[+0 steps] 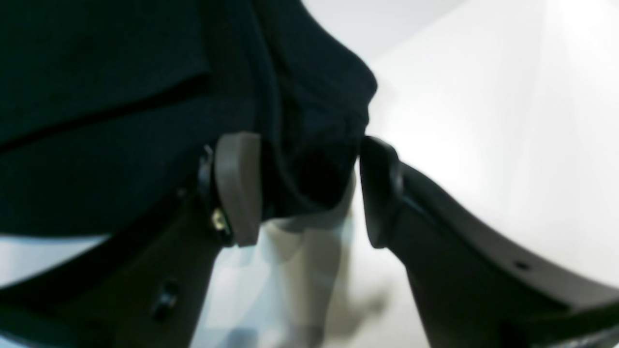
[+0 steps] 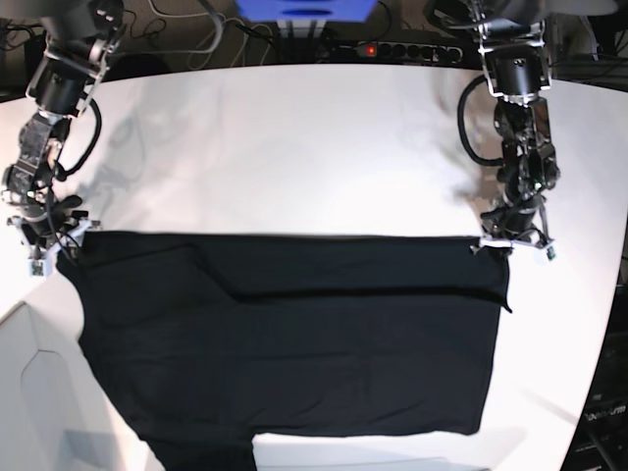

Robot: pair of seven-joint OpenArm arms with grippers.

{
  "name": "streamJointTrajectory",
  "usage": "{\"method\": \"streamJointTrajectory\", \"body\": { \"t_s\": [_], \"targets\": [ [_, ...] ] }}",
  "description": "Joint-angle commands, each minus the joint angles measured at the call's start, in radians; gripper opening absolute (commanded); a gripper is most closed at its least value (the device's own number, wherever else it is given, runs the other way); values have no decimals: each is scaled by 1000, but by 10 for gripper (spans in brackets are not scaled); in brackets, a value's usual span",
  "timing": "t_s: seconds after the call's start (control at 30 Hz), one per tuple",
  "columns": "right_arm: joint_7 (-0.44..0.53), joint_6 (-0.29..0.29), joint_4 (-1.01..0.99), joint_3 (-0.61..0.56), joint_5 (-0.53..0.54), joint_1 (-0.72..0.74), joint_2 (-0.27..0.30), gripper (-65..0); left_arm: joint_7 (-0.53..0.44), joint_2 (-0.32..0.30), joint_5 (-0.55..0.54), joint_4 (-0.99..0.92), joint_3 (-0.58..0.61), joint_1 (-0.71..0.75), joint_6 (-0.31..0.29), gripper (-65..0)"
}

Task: Fold the T-shirt properly
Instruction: 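Lower the folded edge onto the shirt and open both grippers, then grasp the folded edge again and drag the shirt back toward the arms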

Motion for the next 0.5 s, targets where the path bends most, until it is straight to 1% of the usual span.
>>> {"method": "streamJointTrajectory", "body": {
  "t_s": [0.0,0.07,0.17,0.2,0.33,0.47],
  "targets": [
    [-14,6,4,1,-14,6,16,-369,37,-8,9,4,-4,2,8,-650],
    [-16,17,4,1,-14,3,16,-453,37,-8,9,4,-4,8,10,-650],
    [-21,67,4,-1,-16,3,13,-637,37,-9,9,17,-4,24,11,-650],
    [-24,69,9,-1,-17,3,13,-650,37,-12,9,17,-4,30,11,-650],
    [-25,70,30,5,-17,3,18,-650,39,-23,1,32,-4,50,11,-650],
    [-27,70,139,2,-17,-23,36,-650,40,-48,0,138,-6,94,13,-650]
  ]
}}
